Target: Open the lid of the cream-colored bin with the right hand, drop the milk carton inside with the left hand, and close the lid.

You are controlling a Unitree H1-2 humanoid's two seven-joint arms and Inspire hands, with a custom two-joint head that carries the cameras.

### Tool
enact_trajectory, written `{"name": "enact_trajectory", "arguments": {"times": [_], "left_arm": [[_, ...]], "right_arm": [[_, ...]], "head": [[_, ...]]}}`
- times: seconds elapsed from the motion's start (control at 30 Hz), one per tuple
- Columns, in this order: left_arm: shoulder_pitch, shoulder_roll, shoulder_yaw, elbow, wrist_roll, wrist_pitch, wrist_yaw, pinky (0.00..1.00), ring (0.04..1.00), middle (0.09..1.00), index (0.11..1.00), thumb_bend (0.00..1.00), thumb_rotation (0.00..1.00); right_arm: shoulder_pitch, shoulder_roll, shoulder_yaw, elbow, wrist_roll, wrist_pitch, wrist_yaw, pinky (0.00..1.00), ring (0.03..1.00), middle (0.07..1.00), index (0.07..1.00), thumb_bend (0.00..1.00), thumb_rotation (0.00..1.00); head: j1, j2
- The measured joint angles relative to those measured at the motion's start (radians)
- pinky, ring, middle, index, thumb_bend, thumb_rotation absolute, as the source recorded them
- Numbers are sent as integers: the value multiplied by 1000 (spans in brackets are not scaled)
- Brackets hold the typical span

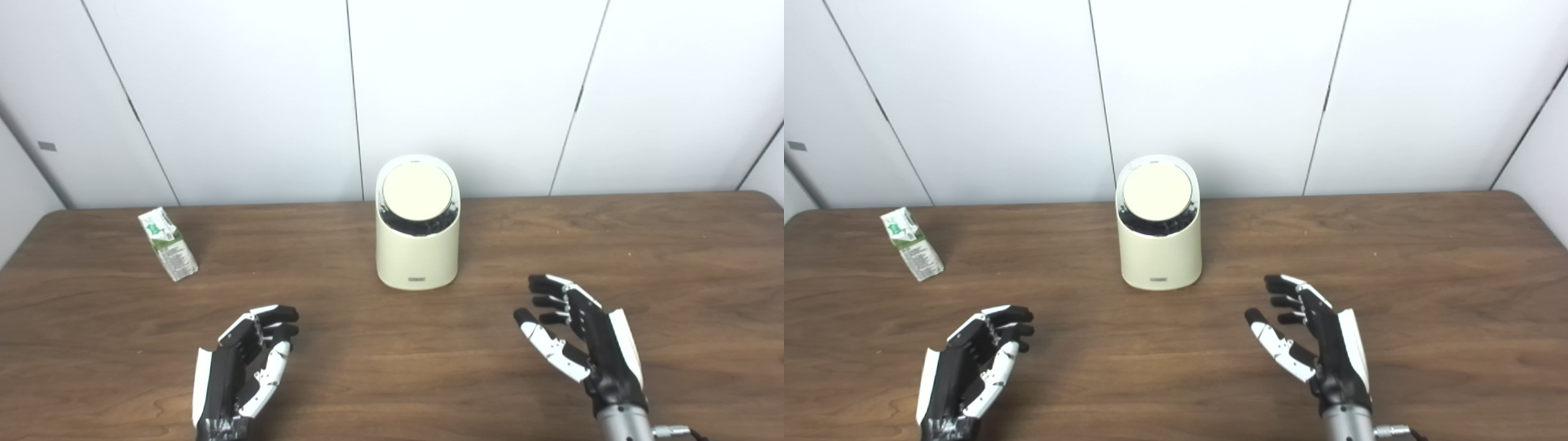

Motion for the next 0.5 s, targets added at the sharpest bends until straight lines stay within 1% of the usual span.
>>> {"name": "enact_trajectory", "arguments": {"times": [0.03, 0.07, 0.13, 0.17, 0.2, 0.23, 0.27, 0.3, 0.33, 0.37, 0.4, 0.43, 0.47, 0.5], "left_arm": [[-2, 0, 0, 1, 1, 0, 1, 506, 597, 645, 657, 287, 384], [-6, 0, 0, 4, 3, 0, 1, 506, 596, 645, 656, 287, 385], [-12, 0, 0, 10, 4, 0, 2, 506, 594, 644, 655, 283, 380], [-14, 0, 1, 11, 5, -1, 3, 505, 593, 643, 655, 281, 378], [-15, 0, 1, 13, 7, -1, 4, 504, 592, 642, 654, 279, 376], [-17, 0, 1, 14, 7, -1, 4, 504, 592, 643, 655, 279, 376], [-17, 0, 2, 16, 7, -1, 5, 504, 593, 644, 656, 280, 377], [-18, 0, 2, 16, 7, -1, 5, 505, 594, 646, 657, 279, 377], [-20, 0, 1, 18, 7, -1, 4, 505, 594, 646, 658, 278, 374], [-21, 0, 1, 19, 7, -1, 4, 505, 594, 646, 658, 278, 372], [-23, 0, 1, 20, 7, -2, 5, 506, 595, 646, 658, 279, 370], [-24, -1, 1, 21, 7, -7, 5, 506, 594, 645, 656, 281, 369], [-24, -1, 1, 22, 7, -11, 5, 506, 594, 645, 656, 282, 370], [-26, -1, 0, 23, 7, -15, 5, 506, 594, 644, 655, 282, 370]], "right_arm": [[-34, -4, -2, 0, -6, 17, 3, 699, 813, 836, 915, 494, 782], [-65, -12, -2, 0, -18, 31, 7, 635, 783, 819, 925, 508, 784], [-125, -39, -1, 3, -36, 40, 12, 575, 758, 805, 944, 537, 782], [-159, -55, 0, 7, -40, 42, 15, 627, 804, 850, 956, 555, 782], [-187, -67, 0, 9, -41, 52, 18, 714, 866, 907, 968, 573, 781], [-216, -74, -1, 13, -42, 61, 20, 761, 890, 932, 976, 583, 771], [-246, -76, -2, 26, -41, 72, 20, 558, 638, 792, 978, 598, 739], [-268, -75, -5, 43, -38, 78, 19, 392, 433, 617, 983, 603, 717], [-292, -75, -8, 58, -33, 84, 19, 338, 387, 587, 977, 627, 687], [-311, -75, -7, 68, -29, 92, 21, 319, 372, 578, 975, 636, 676], [-328, -75, -1, 70, -27, 103, 27, 543, 644, 764, 985, 645, 677], [-349, -77, 8, 70, -27, 118, 42, 639, 778, 861, 985, 659, 655], [-369, -83, 16, 70, -26, 130, 56, 671, 824, 894, 985, 663, 648], [-390, -90, 29, 71, -27, 139, 67, 645, 802, 871, 979, 671, 638]], "head": [[0, -2], [-2, -3], [-3, -2], [-3, -2], [-5, -2], [-8, -2], [-9, -3], [-11, -3], [-9, -5], [-9, -5], [-8, -6], [-8, -6], [-8, -6], [-8, -6]]}}
